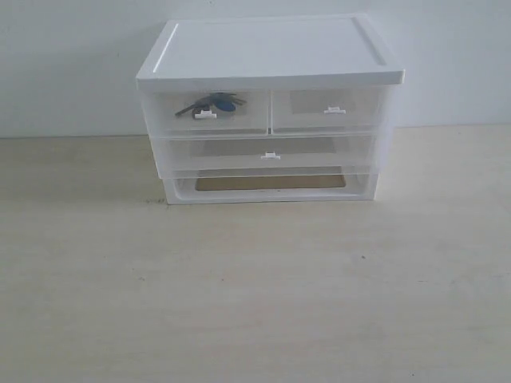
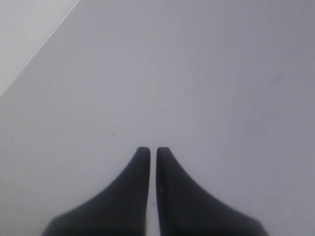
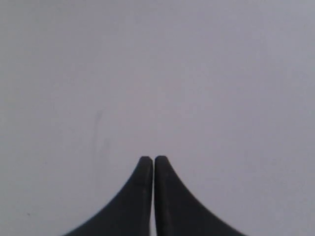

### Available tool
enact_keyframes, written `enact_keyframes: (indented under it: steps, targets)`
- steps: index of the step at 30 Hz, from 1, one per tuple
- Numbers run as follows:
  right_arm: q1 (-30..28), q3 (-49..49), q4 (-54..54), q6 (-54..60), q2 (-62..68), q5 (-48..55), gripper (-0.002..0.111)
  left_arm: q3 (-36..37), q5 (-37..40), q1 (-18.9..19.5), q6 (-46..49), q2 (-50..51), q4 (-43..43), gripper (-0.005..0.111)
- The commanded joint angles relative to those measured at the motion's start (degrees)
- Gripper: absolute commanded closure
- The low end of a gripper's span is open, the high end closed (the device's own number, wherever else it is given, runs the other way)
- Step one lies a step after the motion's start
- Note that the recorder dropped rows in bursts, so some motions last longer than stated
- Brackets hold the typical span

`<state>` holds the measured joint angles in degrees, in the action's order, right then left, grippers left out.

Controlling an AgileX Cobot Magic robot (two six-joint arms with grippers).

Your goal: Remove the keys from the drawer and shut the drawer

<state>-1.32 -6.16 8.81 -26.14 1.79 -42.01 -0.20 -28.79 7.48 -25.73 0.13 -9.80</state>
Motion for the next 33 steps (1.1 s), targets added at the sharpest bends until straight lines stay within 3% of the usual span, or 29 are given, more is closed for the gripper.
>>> enact_keyframes:
  steps: [1, 4, 9, 15, 19, 22, 26, 33]
  targets:
    - [-0.36, -8.08, 15.24, -12.45, 5.35, 1.10, 0.108, -3.42, -10.22, -0.22, -8.52, 1.16, 8.23, 0.102]
    - [-0.36, -13.90, 22.87, -19.58, 11.84, 1.46, 0.108, -10.96, -7.53, -0.22, -16.53, 5.49, 20.20, 0.102]
    - [-0.36, -20.04, 25.20, -21.75, 24.86, 6.66, 0.108, -22.13, -7.71, -0.22, -28.67, 18.00, 44.51, 0.102]
    - [-0.36, -20.54, 34.95, -29.00, 43.43, 4.47, 0.108, -24.35, -15.37, -0.22, -38.21, 35.02, 63.44, 0.102]
    - [-0.15, -20.54, 36.96, -28.13, 55.28, -1.57, 0.108, -23.34, -18.81, -0.22, -36.56, 45.70, 64.97, 0.102]
    - [-0.15, -20.54, 36.96, -25.96, 64.38, -5.88, 0.108, -23.20, -25.54, -0.22, -31.57, 54.24, 65.80, 0.102]
    - [-0.15, -21.43, 35.24, -19.03, 75.74, -10.43, 0.108, -23.20, -33.84, -0.55, -19.92, 66.77, 63.57, 0.102]
    - [0.72, -26.73, 32.99, -9.08, 91.41, -14.71, 0.108, -25.25, -38.18, -8.62, 4.94, 86.16, 53.64, 0.102]
